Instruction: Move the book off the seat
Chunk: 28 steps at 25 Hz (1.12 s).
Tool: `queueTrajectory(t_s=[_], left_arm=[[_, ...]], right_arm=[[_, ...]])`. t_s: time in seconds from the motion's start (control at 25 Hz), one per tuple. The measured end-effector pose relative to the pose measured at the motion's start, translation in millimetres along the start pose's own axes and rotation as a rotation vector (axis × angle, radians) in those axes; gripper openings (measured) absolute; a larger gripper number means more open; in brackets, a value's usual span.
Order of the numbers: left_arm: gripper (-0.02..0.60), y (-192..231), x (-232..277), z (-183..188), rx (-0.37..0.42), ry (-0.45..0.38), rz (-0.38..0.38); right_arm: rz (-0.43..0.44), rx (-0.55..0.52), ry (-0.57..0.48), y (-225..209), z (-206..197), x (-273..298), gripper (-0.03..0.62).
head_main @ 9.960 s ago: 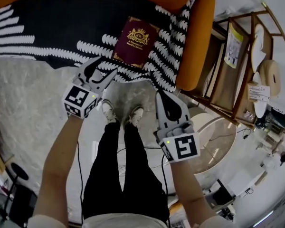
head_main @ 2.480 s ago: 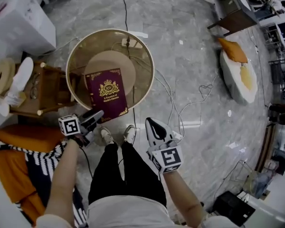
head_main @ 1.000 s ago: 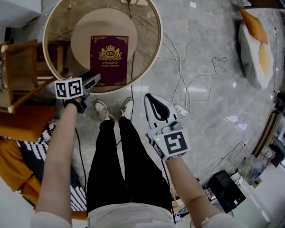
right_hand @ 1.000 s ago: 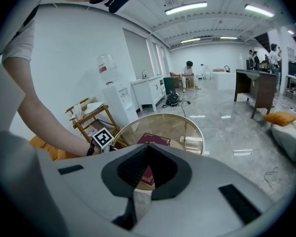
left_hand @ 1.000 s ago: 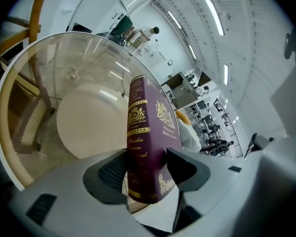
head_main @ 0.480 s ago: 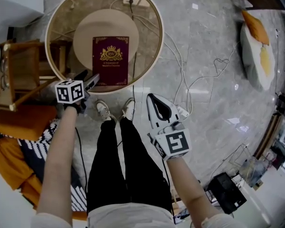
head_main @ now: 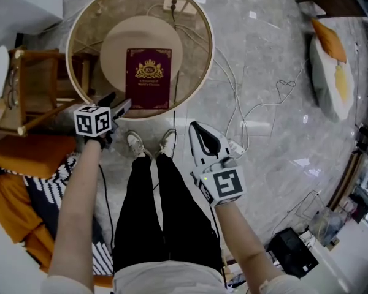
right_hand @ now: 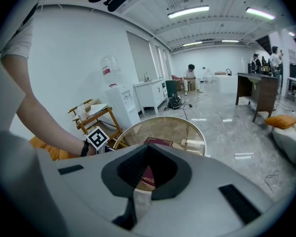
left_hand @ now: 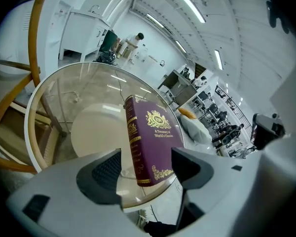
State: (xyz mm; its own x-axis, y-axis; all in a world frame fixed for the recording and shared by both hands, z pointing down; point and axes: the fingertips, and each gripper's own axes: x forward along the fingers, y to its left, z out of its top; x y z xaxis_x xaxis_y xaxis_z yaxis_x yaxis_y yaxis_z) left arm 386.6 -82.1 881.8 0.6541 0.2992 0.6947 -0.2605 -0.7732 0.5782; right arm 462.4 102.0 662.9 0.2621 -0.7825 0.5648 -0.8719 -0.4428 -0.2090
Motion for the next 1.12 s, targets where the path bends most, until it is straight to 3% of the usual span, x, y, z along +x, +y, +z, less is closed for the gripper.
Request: queueTrajectory(t_s=[0.32,0.56,0.76,0.92,1.12], left_arm=[[0.305,-16,-48,11,0.065,-0.073,0.062],[0.154,-41,-105,29,0.068,-0.177,0.089],[0.061,-65,-149,49,0.035,-0.215,0.02],[0.022,-90,-207,78,0.102,-0.323,0.063],[0.017,-131,-280,123,0.187,-0.494,0.1]], right_arm=[[0.009,-0.043,-0.026,28,23,-22,0.021],[-0.048,-0.028,-0.075,30,55,-46,0.021],[-0.035,-0.068,-0.113,44,97,-59,0.021],[-0.048,-0.099,-0.168,46,138,-80,0.021],[-0.037,-0.139,-0.237,48,186,-103,0.021]])
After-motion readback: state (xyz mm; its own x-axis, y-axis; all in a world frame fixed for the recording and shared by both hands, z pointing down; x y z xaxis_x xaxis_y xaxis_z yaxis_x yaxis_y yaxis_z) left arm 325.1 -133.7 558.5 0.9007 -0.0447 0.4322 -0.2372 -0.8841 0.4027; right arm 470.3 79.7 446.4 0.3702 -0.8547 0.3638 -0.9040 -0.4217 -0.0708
